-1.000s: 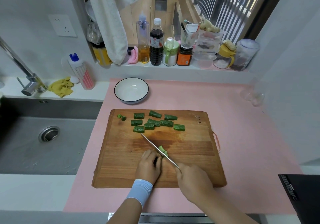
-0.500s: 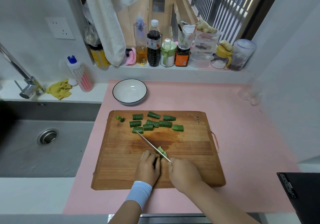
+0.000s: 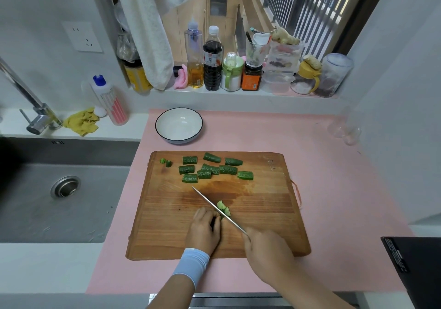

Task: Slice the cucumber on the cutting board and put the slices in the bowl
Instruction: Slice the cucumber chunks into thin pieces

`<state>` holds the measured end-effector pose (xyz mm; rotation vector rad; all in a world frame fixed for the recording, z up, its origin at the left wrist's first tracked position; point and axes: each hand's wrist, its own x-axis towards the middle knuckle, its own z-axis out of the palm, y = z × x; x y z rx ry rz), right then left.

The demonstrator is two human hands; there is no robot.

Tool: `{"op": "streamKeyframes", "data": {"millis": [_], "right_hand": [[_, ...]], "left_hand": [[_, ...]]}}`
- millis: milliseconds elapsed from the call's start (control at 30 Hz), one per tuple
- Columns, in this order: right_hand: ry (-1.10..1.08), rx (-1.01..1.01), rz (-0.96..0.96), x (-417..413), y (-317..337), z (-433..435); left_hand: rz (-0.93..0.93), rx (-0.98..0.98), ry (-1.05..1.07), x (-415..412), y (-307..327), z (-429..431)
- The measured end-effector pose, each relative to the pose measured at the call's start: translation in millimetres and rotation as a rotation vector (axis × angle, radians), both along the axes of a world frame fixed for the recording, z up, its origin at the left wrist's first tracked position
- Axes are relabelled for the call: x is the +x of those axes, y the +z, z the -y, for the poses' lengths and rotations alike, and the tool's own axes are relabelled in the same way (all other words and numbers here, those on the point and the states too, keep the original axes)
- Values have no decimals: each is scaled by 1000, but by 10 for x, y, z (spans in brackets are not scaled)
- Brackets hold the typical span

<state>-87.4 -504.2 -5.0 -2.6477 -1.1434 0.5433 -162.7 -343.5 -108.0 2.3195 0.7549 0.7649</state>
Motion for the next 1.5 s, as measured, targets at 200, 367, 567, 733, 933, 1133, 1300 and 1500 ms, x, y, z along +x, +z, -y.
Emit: {"op": "streamKeyframes", "data": {"millis": [200, 367, 567, 733, 933, 1133, 1300, 1500], "right_hand": [[-9, -3, -52, 33, -10, -15], [-9, -35, -74, 67, -61, -237], [-4, -55, -73, 95, -83, -449], [12, -23, -49, 70, -81, -376], [-1, 27, -20, 43, -82, -107], [-15, 47, -34, 45, -64, 23], [-21, 45, -52, 34, -80, 26], [-5, 4, -68, 72, -109, -202]], "left_hand": [[1, -18, -2, -3, -14, -9], [7, -11, -14, 0, -31, -13], [-5, 5, -29, -13, -23, -5], [4, -10, 0, -13, -17, -8], [10, -15, 2, -12, -45, -9], [0, -10, 3, -6, -45, -21], [2, -10, -1, -20, -36, -18], [2, -12, 0, -15, -33, -19]]}}
